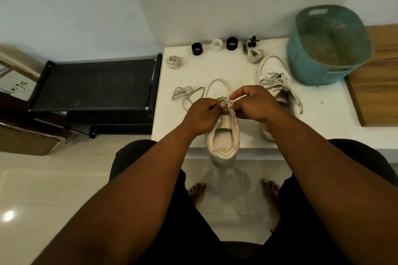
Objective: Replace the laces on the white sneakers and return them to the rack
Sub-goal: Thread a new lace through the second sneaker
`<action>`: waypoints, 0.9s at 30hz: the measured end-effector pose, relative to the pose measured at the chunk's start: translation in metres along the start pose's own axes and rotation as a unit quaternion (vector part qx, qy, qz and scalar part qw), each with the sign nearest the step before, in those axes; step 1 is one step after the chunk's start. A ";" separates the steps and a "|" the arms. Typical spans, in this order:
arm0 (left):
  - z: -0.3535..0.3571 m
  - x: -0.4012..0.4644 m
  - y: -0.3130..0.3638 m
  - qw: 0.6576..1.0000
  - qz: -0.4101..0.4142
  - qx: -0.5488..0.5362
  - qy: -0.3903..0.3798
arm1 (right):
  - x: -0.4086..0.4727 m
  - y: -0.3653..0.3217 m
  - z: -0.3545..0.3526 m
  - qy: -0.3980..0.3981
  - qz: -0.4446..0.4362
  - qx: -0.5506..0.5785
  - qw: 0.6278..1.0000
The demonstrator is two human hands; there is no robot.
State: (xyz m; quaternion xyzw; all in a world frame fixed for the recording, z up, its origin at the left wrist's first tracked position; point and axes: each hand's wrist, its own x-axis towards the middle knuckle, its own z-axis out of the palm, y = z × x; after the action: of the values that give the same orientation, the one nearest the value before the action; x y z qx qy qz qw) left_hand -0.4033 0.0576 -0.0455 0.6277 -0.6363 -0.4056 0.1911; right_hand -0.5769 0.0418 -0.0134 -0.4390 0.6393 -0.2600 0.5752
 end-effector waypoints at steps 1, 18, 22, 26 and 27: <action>-0.003 0.000 0.000 1.000 0.000 0.000 -0.007 | 0.000 0.000 -0.001 -0.003 0.001 0.001 1.000; -0.006 0.009 0.008 0.993 -0.024 0.116 0.011 | -0.001 -0.001 -0.001 -0.014 -0.006 -0.009 1.000; -0.002 0.007 0.012 0.991 -0.023 0.130 0.026 | -0.002 -0.001 0.000 -0.011 -0.016 -0.023 1.000; -0.004 0.004 0.008 0.999 -0.019 0.045 0.025 | -0.001 0.007 0.004 0.015 -0.019 -0.003 1.000; -0.004 0.003 0.007 0.999 -0.019 0.042 0.026 | 0.001 0.011 0.005 0.027 -0.040 -0.045 0.998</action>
State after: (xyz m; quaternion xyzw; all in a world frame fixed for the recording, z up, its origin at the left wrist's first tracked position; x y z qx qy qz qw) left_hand -0.4056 0.0524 -0.0388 0.6574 -0.6355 -0.3660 0.1733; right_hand -0.5744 0.0470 -0.0244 -0.4821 0.6477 -0.2659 0.5267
